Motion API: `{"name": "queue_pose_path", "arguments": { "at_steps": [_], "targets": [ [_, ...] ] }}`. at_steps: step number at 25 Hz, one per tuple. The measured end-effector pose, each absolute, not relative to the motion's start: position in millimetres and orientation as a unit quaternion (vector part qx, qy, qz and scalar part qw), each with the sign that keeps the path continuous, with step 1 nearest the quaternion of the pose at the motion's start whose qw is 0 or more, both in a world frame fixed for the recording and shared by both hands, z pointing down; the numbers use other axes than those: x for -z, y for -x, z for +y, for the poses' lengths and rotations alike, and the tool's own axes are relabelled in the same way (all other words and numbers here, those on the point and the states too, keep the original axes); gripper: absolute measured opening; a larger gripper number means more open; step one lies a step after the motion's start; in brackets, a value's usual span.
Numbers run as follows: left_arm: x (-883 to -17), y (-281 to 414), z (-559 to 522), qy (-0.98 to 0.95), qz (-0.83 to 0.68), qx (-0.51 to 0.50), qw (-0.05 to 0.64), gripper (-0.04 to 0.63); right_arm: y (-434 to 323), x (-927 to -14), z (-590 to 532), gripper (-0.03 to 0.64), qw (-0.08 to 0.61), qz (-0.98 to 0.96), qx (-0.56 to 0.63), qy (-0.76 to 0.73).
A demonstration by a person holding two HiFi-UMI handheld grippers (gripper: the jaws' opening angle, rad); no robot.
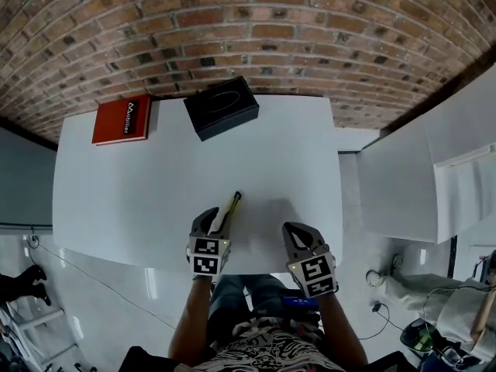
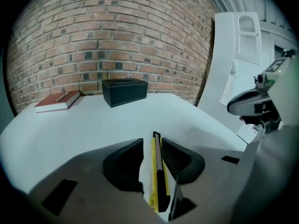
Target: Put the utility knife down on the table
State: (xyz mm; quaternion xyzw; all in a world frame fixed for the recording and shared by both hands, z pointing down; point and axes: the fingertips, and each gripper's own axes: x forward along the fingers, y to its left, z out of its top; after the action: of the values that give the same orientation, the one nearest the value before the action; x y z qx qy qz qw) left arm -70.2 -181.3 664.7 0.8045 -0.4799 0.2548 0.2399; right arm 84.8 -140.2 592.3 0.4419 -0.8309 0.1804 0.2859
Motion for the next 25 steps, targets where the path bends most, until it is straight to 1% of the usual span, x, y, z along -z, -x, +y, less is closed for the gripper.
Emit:
{"name": "queue_pose_path", "arguments": {
  "at_steps": [4, 6, 8, 12, 13, 15, 18, 21, 25],
  "targets": [
    [-636, 84, -188, -0.805, -0.497, -0.228, 0.232, 0.124, -80, -580, -149, 0.003, 0.284, -0.828, -0.156, -0.457],
    [-620, 92, -190, -0.804, -0.506, -0.213, 0.230, 0.110, -77, -569, -156, 0.003, 0.274, -0.827, -0.151, -0.467],
    [-599, 97, -190, -0.805, -0.514, -0.197, 0.223, 0.095, -74, -555, -162, 0.003, 0.251, -0.827, -0.149, -0.480],
    [-558, 99, -192, -0.812, -0.524, -0.163, 0.201, 0.069, -75, -525, -172, 0.002, 0.178, -0.826, -0.155, -0.511],
    [-550, 99, -192, -0.813, -0.525, -0.158, 0.195, 0.057, -75, -519, -173, 0.000, 0.172, -0.825, -0.156, -0.515],
    [-535, 102, -195, -0.815, -0.529, -0.148, 0.186, 0.040, -74, -510, -175, 0.000, 0.175, -0.823, -0.146, -0.520],
    [-516, 106, -201, -0.814, -0.539, -0.127, 0.176, 0.026, -72, -491, -178, 0.000, 0.159, -0.827, -0.119, -0.525],
    [-499, 105, -203, -0.819, -0.538, -0.111, 0.167, 0.025, -69, -476, -177, 0.000, 0.168, -0.828, -0.079, -0.529],
    [-479, 107, -203, -0.825, -0.534, -0.099, 0.156, 0.023, -58, -464, -177, 0.000, 0.172, -0.831, -0.063, -0.525]
  ]
}}
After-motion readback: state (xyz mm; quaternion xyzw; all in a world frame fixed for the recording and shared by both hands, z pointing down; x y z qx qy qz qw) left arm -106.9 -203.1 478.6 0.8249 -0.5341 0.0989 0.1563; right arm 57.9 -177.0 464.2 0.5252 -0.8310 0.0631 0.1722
